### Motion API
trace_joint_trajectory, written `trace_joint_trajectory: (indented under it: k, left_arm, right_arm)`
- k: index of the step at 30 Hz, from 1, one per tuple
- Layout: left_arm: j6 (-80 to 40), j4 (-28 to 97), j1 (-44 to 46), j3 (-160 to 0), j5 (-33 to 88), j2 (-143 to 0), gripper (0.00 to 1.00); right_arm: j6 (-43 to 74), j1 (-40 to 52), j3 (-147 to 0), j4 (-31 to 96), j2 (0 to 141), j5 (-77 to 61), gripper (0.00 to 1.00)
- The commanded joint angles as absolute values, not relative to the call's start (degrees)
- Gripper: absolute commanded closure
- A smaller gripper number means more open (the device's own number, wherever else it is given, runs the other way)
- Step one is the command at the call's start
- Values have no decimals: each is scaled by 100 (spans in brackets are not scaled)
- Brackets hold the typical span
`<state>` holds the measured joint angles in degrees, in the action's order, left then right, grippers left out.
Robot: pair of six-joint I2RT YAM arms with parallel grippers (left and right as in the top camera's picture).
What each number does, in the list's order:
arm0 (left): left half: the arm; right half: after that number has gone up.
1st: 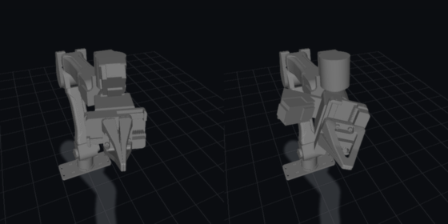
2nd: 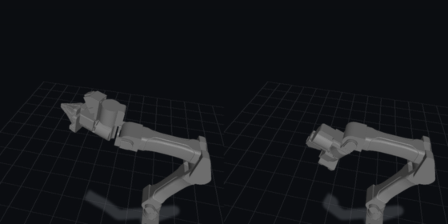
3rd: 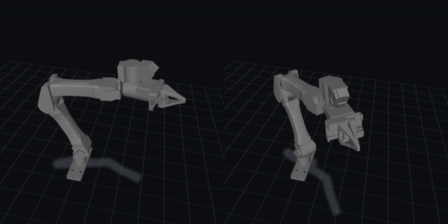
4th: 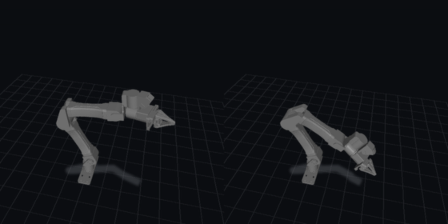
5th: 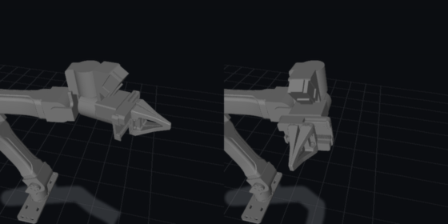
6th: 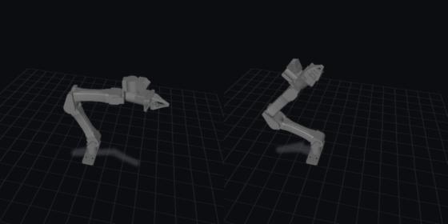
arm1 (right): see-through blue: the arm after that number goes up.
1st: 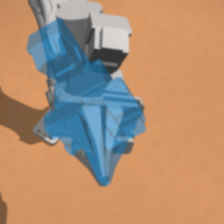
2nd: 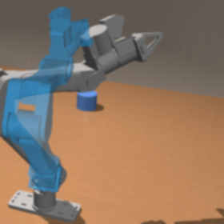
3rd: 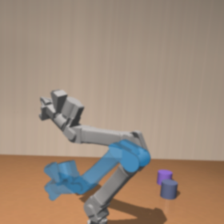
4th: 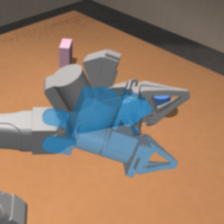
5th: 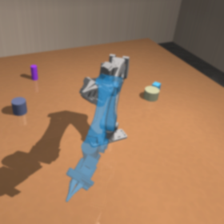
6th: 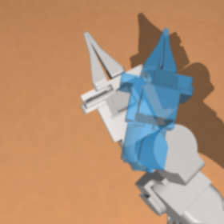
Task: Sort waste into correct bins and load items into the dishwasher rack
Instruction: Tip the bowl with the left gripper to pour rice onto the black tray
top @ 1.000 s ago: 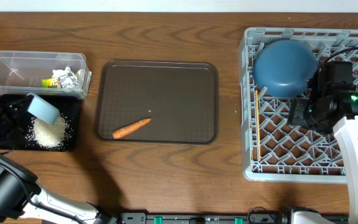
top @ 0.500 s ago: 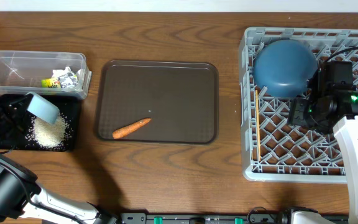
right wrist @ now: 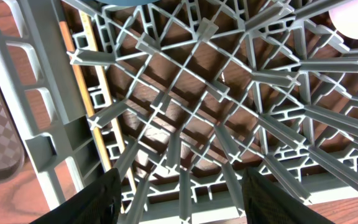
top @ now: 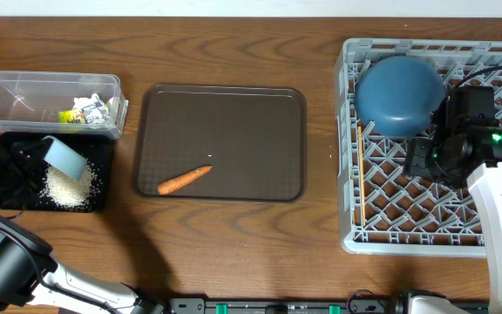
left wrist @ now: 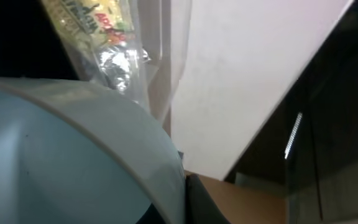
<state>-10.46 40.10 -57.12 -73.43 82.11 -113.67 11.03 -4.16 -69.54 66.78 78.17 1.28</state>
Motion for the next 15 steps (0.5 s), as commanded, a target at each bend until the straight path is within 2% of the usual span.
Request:
trace_joint_trajectory:
  k: [1,4,9,15]
  left_arm:
    - [-366,4099,-5682,-7387,8860,-11319,94]
    - [-1020,4115,-5682,-7384,8101,-11314,94]
    - [-558,4200,-5601,-7384,8945,-11192,94]
    - [-537,4346,-5284,-7384,8899,-10481,94]
  right_arm:
    - [1020,-495,-6919,6707,7828,172,39]
    - [1020,-495,-6919,6705,7828,174,38]
    - [1020,-495,-6919,6707,7828,174,38]
    - [1020,-495,-6919,6707,7828,172,38]
